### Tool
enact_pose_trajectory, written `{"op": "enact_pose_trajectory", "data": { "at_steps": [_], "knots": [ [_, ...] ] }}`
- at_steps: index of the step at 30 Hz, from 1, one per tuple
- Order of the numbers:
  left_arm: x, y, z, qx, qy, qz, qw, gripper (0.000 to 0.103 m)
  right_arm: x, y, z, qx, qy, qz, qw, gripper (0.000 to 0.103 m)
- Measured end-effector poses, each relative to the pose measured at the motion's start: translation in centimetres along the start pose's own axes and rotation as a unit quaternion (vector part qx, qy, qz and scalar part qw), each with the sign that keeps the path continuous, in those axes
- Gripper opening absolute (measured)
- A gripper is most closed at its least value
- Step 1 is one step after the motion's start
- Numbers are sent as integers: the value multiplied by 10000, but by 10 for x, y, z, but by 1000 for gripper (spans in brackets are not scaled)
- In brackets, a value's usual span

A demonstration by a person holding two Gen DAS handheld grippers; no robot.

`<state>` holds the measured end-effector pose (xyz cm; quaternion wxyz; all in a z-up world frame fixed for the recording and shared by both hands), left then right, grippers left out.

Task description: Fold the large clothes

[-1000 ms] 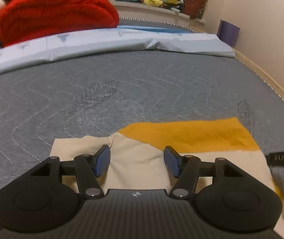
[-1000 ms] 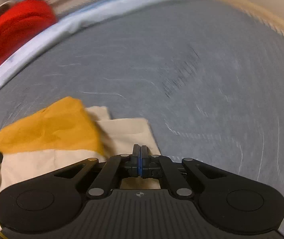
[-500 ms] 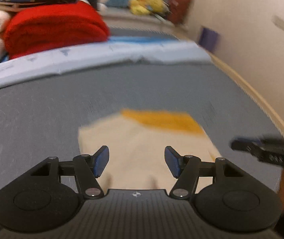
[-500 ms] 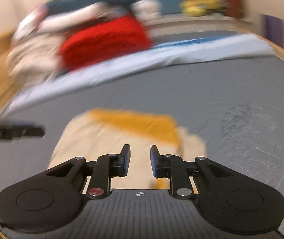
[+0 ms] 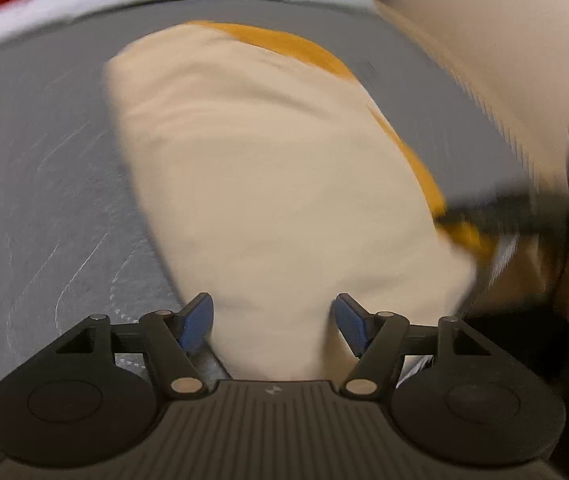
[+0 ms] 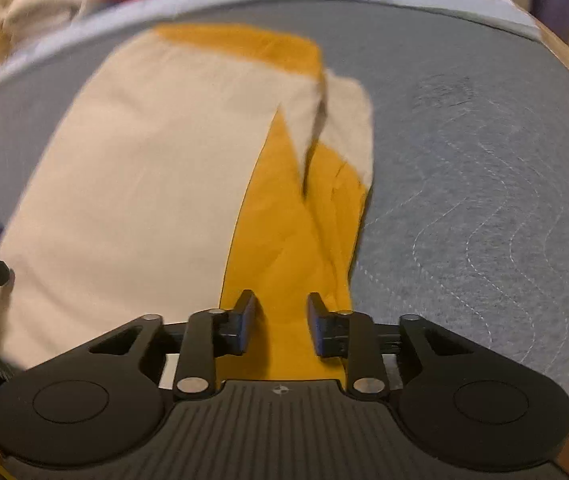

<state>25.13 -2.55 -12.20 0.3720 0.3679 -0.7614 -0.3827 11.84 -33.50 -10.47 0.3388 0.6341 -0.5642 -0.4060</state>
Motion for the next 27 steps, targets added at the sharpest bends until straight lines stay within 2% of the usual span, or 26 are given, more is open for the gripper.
{"op": "enact_pose_trajectory", "data": {
  "at_steps": [2, 5, 10, 14, 18, 21, 23, 24, 26, 27],
  "knots": [
    [-23, 5, -10, 221, 569, 28, 9981, 75, 6, 3, -12, 238, -242, -90, 9994, 53],
    [-54, -2, -24, 294, 1386, 158, 9898, 77, 13, -4, -20, 325, -656, -272, 9969, 69],
    [-83, -30, -41, 150, 2294, 371, 9725, 83, 28, -29, -32, 1, -1438, -549, 9881, 71],
    [-95, -58, -49, -6, 2820, 642, 9573, 90, 32, -40, -37, -117, -1660, -598, 9842, 71],
    [-97, -82, -62, 38, 3203, 1090, 9410, 91, 36, -52, -40, -206, -1806, -649, 9812, 71],
    [-94, -93, -71, 162, 3189, 1177, 9403, 95, 36, -61, -41, -246, -1887, -671, 9794, 71],
    [-93, -97, -79, 339, 3111, 1127, 9431, 93, 36, -65, -42, -238, -1935, -672, 9785, 72],
    [-94, -100, -86, 434, 3088, 1060, 9442, 90, 35, -66, -44, -216, -1958, -685, 9780, 71],
    [-92, -99, -94, 553, 2919, 820, 9513, 73, 32, -68, -47, -156, -1961, -747, 9776, 53],
    [-89, -96, -97, 602, 2801, 704, 9555, 68, 29, -68, -50, -107, -1926, -768, 9782, 48]
  ]
}}
Point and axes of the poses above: each gripper's, at about its wrist camera, not at the fingertips, and y roughly against the way its jaws point, x to its right, z to its underside, the point moved 8 cm from there along -y, roughly the way its jaws point, and after that the axes turned 3 degrees about -x, right-handed, at the moved point
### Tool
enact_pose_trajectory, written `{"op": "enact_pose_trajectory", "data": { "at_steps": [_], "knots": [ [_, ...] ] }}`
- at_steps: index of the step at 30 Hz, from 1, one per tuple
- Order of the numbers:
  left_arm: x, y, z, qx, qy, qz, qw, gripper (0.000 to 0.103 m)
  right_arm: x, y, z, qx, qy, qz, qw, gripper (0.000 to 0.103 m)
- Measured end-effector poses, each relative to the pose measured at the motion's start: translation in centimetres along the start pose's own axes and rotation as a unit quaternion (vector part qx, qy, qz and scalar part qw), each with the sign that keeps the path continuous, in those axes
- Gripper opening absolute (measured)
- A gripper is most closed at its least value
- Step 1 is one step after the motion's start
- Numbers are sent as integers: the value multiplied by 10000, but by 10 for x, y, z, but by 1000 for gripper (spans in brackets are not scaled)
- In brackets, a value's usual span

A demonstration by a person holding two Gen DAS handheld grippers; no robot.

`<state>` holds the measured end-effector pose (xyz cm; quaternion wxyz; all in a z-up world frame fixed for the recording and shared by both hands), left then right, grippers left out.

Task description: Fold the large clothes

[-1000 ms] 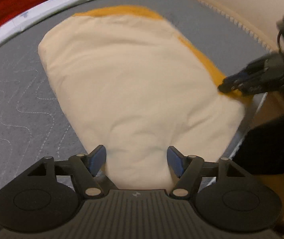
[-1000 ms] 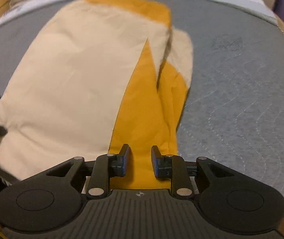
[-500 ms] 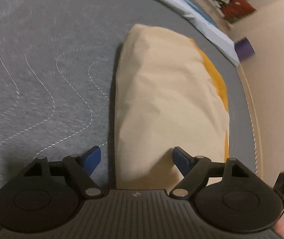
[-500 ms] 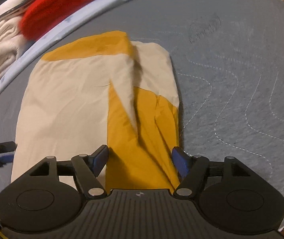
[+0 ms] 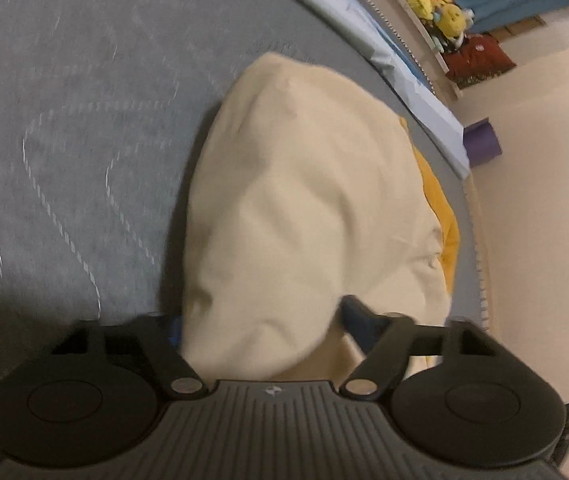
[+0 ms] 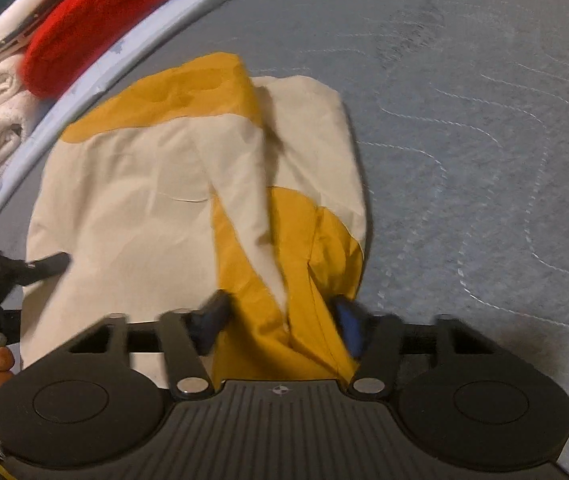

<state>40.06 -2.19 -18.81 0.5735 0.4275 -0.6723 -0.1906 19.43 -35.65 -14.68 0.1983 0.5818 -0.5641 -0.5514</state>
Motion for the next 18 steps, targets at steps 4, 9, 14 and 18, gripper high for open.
{"op": "enact_pose_trajectory", "data": {
  "at_steps": [4, 9, 14, 18],
  "knots": [
    [32, 23, -16, 423, -558, 115, 9975, 34, -19, -3, -6, 146, 188, -44, 9997, 24],
    [49, 66, -48, 1021, -1115, 25, 9885, 34, -52, 0, -25, 711, 226, -473, 9961, 11],
    [18, 109, -86, 1627, -925, -580, 9806, 59, -110, -3, -38, 1249, 737, -885, 9855, 8],
    [-24, 145, -100, 2058, -418, -970, 9729, 61, -122, -32, -32, 945, 1083, -450, 9886, 8]
  ]
}}
Point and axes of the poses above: each gripper's, at about its wrist camera, not at the fingertips, and y roughly against the way its jaws point, x to its right, z to its underside, the point moved 8 cm from there along -y, roughly the way its jaws point, and after that the axes turned 3 degrees about -x, right-handed, at the moved point
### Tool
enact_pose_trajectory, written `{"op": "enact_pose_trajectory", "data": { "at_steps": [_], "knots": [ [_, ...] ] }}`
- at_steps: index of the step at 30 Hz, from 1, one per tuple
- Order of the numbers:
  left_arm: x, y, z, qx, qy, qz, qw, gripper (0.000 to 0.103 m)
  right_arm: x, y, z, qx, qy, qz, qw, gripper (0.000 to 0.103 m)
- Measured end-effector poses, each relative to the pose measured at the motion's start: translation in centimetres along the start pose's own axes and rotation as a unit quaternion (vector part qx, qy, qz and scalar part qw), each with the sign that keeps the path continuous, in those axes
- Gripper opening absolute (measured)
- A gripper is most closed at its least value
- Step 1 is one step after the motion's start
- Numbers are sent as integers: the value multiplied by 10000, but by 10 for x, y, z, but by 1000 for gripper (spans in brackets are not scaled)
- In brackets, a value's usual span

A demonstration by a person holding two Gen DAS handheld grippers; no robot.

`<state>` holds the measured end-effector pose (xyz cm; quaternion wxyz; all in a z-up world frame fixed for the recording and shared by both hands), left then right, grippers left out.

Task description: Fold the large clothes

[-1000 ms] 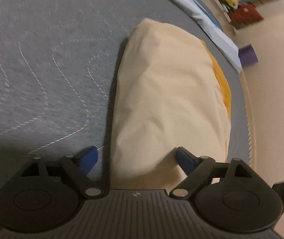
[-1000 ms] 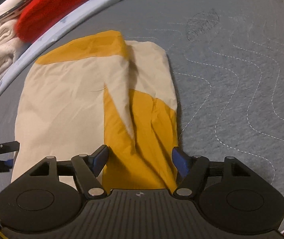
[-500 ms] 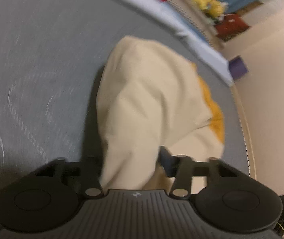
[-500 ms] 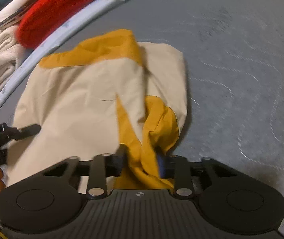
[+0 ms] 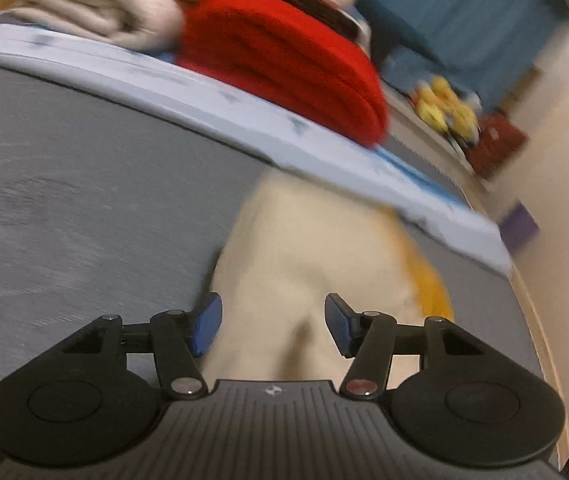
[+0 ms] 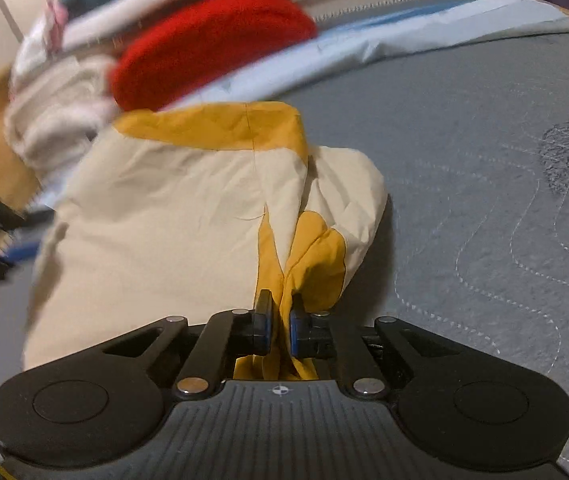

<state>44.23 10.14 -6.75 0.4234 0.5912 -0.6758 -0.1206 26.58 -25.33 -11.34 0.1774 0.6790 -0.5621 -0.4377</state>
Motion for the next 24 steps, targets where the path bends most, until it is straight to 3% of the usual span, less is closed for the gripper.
{"op": "enact_pose_trajectory", "data": {
  "at_steps": [2, 5, 7, 8, 9, 10, 12, 14, 16, 18, 20, 22, 24],
  "knots": [
    [-4, 10, 1, -165, -25, 155, 9997, 61, 0, -5, 1, -41, 74, 178, 9998, 8],
    [6, 5, 23, -892, -495, 389, 9940, 62, 5, -9, -3, -61, 0, 411, 9991, 8],
    [6, -7, 58, -1529, -1082, 44, 9823, 64, 5, -6, -4, -20, -111, 415, 9991, 12],
    [2, -11, 68, -1620, -1415, -233, 9763, 73, 4, -4, -4, 2, -145, 445, 9989, 20],
    [0, -10, 76, -1642, -1655, -440, 9715, 75, 4, -2, -4, 27, -183, 460, 9988, 24],
    [-2, -7, 77, -1643, -1625, -437, 9720, 74, 5, 4, -4, 66, -232, 456, 9987, 25],
    [-2, 9, 74, -1587, -1416, -239, 9768, 73, 5, 13, 0, 88, -242, 355, 9990, 25],
    [5, 24, 74, -1454, -1577, -104, 9767, 73, -1, 21, 4, 18, -146, 104, 9998, 26],
    [6, 24, 93, -1688, -1891, -187, 9672, 74, -10, 22, 16, -314, 142, -159, 9993, 35],
    [-3, 15, 112, -1962, -2112, -443, 9565, 78, -10, 15, 38, -821, 675, 144, 9942, 40],
    [-4, 22, 122, -1985, -2190, -464, 9542, 79, -2, 11, 59, -1167, 1135, 662, 9844, 42],
    [2, 37, 124, -1799, -2303, -560, 9547, 80, 4, 20, 63, -1180, 1204, 933, 9813, 42],
    [10, 58, 127, -1491, -2637, -769, 9499, 84, 7, 37, 59, -976, 1356, 1201, 9786, 42]
  ]
}}
Point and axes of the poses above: each gripper's, at about its wrist camera, not at the fingertips, and y roughly against the way its jaws point, x to its right, z to its underside, the point moved 8 cm from there along -y, roughly the way its jaws point, and after that the axes turned 3 degrees about -x, right-handed, at the moved point
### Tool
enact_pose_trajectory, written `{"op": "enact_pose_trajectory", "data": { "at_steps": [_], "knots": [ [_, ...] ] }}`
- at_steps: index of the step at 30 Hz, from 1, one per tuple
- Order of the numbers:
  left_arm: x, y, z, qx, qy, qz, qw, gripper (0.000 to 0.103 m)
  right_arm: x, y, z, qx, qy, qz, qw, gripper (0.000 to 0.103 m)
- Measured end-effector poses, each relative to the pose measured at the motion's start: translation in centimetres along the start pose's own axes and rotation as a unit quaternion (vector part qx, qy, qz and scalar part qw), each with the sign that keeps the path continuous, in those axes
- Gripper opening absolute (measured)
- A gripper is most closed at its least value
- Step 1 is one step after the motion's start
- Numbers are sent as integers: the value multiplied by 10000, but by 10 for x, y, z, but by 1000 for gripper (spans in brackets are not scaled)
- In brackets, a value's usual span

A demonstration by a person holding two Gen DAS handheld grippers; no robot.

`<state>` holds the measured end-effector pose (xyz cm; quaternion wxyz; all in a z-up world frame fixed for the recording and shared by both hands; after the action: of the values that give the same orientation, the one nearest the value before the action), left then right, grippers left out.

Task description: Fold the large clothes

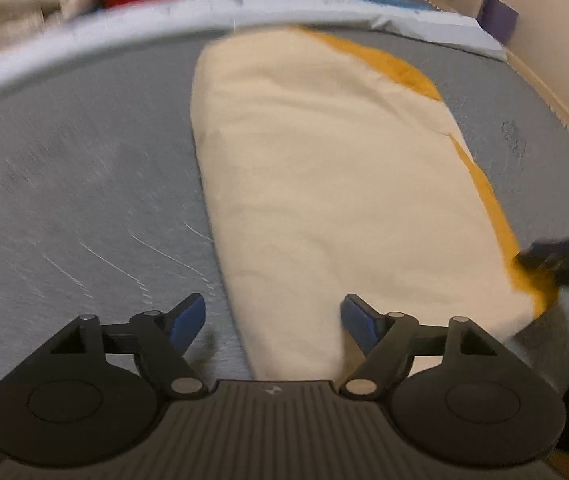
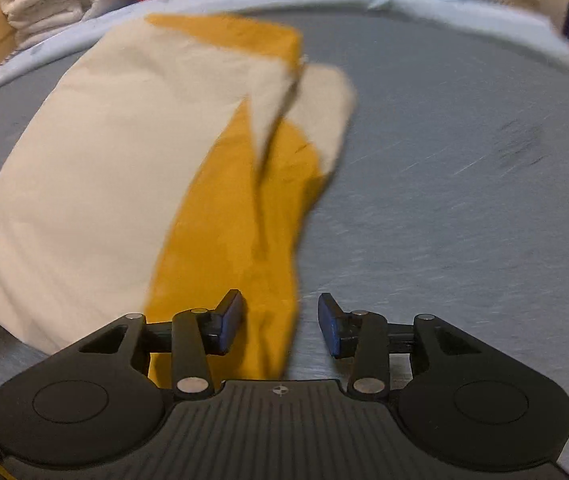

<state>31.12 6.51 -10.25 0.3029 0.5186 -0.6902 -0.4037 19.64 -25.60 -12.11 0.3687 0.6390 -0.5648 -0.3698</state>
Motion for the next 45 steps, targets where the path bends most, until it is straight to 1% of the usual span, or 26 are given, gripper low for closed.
{"op": "enact_pose_trajectory", "data": {
  "at_steps": [2, 3, 4, 5, 6, 7, 8, 10, 12, 14, 15, 17, 19, 21, 23, 24, 25, 26, 27, 29, 31, 37, 41, 45],
  "knots": [
    [6, 26, 0, 348, -222, -266, 9988, 89, 3, 30, -5, 542, 265, 254, 9979, 42],
    [9, 42, 0, 540, -235, -359, 9976, 91, 2, 50, -8, 901, 372, 340, 9947, 42],
    [11, 61, 0, 788, -187, -428, 9958, 94, 1, 74, -11, 1319, 439, 419, 9894, 42],
    [14, 82, 1, 1067, -92, -474, 9931, 101, 1, 100, -13, 1781, 444, 497, 9818, 45],
    [18, 102, 3, 1328, 10, -526, 9897, 103, 2, 120, -14, 2132, 383, 540, 9748, 47],
    [21, 124, 6, 1624, 121, -577, 9850, 103, 2, 145, -11, 2513, 271, 518, 9661, 53],
    [26, 143, 10, 1834, 199, -594, 9810, 103, 1, 167, -6, 2816, 169, 458, 9583, 59],
    [38, 178, 22, 2154, 310, -585, 9743, 103, -1, 203, 8, 3266, 39, 392, 9443, 62],
    [52, 209, 38, 2423, 390, -557, 9678, 103, -5, 232, 24, 3550, -82, 265, 9345, 66],
    [71, 230, 55, 2496, 411, -547, 9659, 103, -14, 254, 43, 3719, -213, 128, 9279, 79],
    [81, 239, 64, 2499, 409, -537, 9659, 103, -19, 262, 53, 3754, -248, 93, 9265, 82],
    [99, 247, 84, 2499, 440, -483, 9661, 103, -33, 273, 71, 3825, -208, 46, 9237, 95],
    [117, 251, 105, 2499, 494, -412, 9661, 103, -48, 276, 90, 3872, -146, 59, 9219, 102],
    [129, 244, 126, 2525, 533, -403, 9653, 103, -59, 270, 107, 3767, -60, 101, 9263, 102],
    [135, 228, 145, 2480, 696, -413, 9654, 103, -66, 256, 120, 3480, -102, 135, 9373, 102],
    [133, 216, 151, 2343, 754, -428, 9683, 103, -69, 251, 119, 3320, -110, 126, 9431, 102],
    [135, 207, 154, 2113, 824, -480, 9728, 103, -71, 246, 120, 3210, -93, 129, 9469, 102],
    [134, 201, 153, 2001, 906, -497, 9743, 103, -73, 242, 120, 3147, -38, 154, 9491, 102],
    [135, 200, 151, 2015, 942, -496, 9737, 103, -79, 240, 124, 3088, 20, 182, 9510, 102],
    [136, 194, 147, 2030, 815, -559, 9742, 103, -81, 228, 123, 2864, 49, 179, 9579, 102],
    [136, 185, 144, 1949, 735, -681, 9757, 103, -84, 221, 124, 2736, -95, 118, 9617, 102],
    [127, 168, 137, 1772, 953, -515, 9782, 103, -93, 206, 119, 2617, -160, 85, 9650, 102],
    [121, 166, 133, 1817, 934, -708, 9763, 103, -99, 199, 116, 2574, -134, 59, 9662, 102],
    [116, 161, 132, 1713, 1049, -636, 9775, 103, -102, 195, 113, 2523, -74, 46, 9676, 102]
  ]
}}
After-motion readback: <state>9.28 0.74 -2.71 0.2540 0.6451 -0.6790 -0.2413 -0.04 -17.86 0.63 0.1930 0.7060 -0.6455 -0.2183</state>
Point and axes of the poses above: each gripper's, at about its wrist camera, not at the fingertips, and y roughly against the way its jaws point, x to its right, z to its underside, the point moved 8 cm from there along -y, roughly the way its jaws point, and after that the axes turned 3 degrees about -x, right-handed, at the moved point
